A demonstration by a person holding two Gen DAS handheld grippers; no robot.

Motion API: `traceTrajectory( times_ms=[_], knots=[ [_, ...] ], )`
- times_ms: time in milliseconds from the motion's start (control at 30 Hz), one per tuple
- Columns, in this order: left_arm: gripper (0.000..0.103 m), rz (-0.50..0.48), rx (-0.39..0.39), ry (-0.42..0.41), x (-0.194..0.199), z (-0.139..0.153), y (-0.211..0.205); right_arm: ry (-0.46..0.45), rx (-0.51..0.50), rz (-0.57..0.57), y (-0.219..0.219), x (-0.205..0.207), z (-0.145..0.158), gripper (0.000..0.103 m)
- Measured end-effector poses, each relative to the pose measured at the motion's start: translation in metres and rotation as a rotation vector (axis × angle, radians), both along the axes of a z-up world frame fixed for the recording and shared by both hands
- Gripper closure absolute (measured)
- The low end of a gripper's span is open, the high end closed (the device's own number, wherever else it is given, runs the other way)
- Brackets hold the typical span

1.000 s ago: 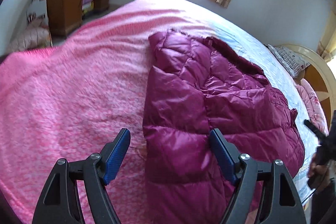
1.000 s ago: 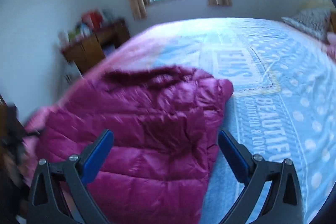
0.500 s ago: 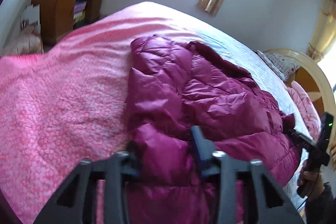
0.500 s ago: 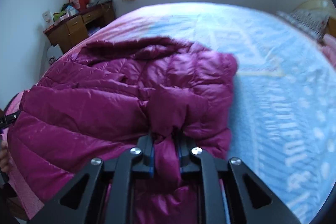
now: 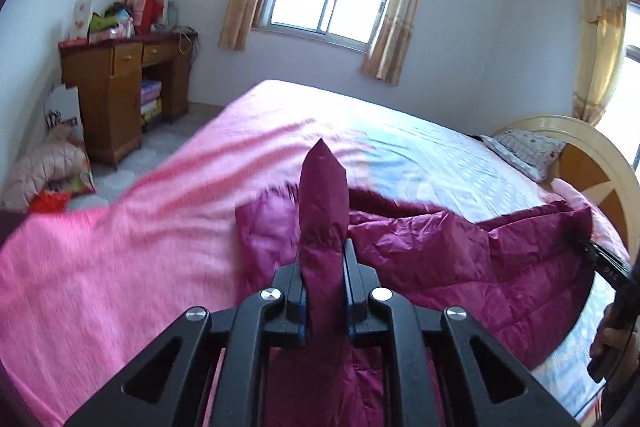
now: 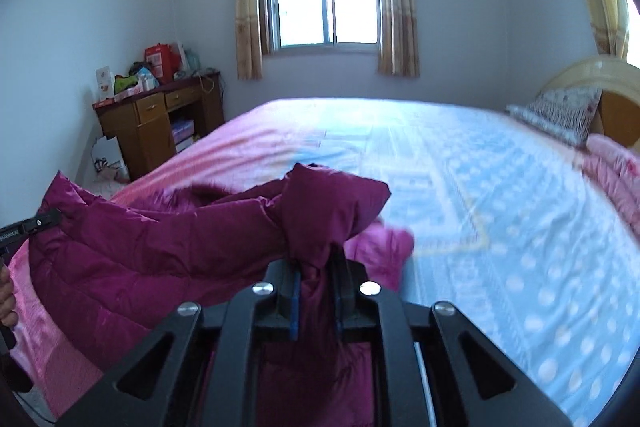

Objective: Fold large clothes

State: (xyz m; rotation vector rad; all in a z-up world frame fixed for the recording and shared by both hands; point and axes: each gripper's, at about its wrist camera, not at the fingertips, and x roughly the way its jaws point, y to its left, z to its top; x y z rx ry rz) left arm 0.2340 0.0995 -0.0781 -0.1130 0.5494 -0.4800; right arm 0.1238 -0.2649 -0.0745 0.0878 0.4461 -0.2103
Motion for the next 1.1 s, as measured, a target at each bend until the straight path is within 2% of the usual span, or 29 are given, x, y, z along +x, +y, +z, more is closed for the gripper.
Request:
traceTrajectory(
  times_ms=[167,300,500,633,733,833,933,1000,1100],
  knots=[
    [0.09,0.08,0.02,-0.018,0.059,0.02,-0.02,-0.029,-0.041,-0.029,-0.017,0.051,0.024,0.089],
    [0.09,0.136,0.064,-0.032,0.104,0.019,-0.039,-0.015,-0.06,-0.08,-0.034,0.096,0.021,0.089],
    [0.09,0.195,0.164,0.008,0.163,-0.027,-0.074,0.043,-0.024,-0.161,-0.061,0.151,-0.02,0.089],
    [0.09,0.235,0.316,0.013,0.179,-0.073,-0.099,0.122,-0.03,-0.195,-0.071,0.179,-0.058,0.089],
    [0.09,0.248,0.344,0.072,0.186,-0.102,-0.102,0.165,0.007,-0.197,-0.079,0.185,-0.085,0.089],
    [0.09,0.254,0.372,0.119,0.195,-0.111,-0.102,0.228,0.039,-0.173,-0.083,0.194,-0.092,0.085],
    [0.087,0.264,0.412,0.144,0.2,-0.117,-0.109,0.298,0.049,-0.163,-0.085,0.202,-0.098,0.068],
    [0.084,0.269,0.435,0.158,0.206,-0.119,-0.113,0.321,0.073,-0.182,-0.093,0.203,-0.102,0.048],
    [0.081,0.277,0.448,0.159,0.207,-0.121,-0.114,0.322,0.167,-0.213,-0.108,0.201,-0.106,0.031]
  ],
)
